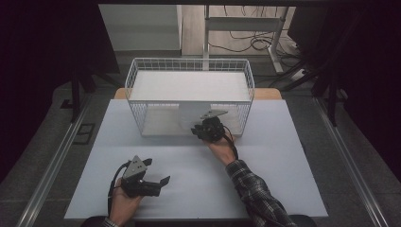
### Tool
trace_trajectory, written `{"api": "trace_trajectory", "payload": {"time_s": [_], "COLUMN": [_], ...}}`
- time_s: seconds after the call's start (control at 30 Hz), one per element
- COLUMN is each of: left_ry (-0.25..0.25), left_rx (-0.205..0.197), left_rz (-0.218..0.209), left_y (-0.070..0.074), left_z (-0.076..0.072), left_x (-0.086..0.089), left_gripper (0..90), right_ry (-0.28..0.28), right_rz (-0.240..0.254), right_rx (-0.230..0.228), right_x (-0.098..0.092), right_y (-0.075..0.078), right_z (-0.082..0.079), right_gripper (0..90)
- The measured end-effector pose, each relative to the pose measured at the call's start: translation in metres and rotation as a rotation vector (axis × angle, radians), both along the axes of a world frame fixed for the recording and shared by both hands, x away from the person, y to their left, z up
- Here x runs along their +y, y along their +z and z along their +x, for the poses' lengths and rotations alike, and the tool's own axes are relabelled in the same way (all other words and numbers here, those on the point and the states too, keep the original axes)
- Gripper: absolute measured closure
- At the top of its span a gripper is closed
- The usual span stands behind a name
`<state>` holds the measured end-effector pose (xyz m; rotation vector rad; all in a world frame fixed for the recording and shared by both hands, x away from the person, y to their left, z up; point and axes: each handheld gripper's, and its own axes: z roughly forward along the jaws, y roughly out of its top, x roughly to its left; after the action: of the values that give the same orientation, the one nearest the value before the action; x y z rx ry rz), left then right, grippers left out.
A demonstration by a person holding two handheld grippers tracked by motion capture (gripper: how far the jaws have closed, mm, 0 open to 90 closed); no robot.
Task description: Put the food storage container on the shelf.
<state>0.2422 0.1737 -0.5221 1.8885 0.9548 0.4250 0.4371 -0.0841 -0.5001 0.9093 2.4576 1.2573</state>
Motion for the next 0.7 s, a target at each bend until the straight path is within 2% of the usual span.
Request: {"api": "trace_trajectory", "payload": {"time_s": [0.37, 0.53, 0.7], "left_ry": [-0.003, -0.003, -0.007], "left_rx": [0.007, 0.007, 0.005], "left_rz": [0.000, 0.000, 0.000], "left_y": [0.000, -0.001, -0.001], "left_z": [0.000, 0.000, 0.000], "left_x": [0.000, 0.000, 0.001], "left_gripper": [5.6, 5.4, 5.2], "right_ry": [0.015, 0.025, 0.035], "right_rz": [0.011, 0.021, -0.008], "right_rx": [-0.012, 0.000, -0.009], "right_x": [-0.007, -0.011, -0.015], "right_y": [0.006, 0.007, 0.006], "right_z": [-0.015, -0.021, -0.027], "right_gripper": [51.9, 43.6, 33.8]}}
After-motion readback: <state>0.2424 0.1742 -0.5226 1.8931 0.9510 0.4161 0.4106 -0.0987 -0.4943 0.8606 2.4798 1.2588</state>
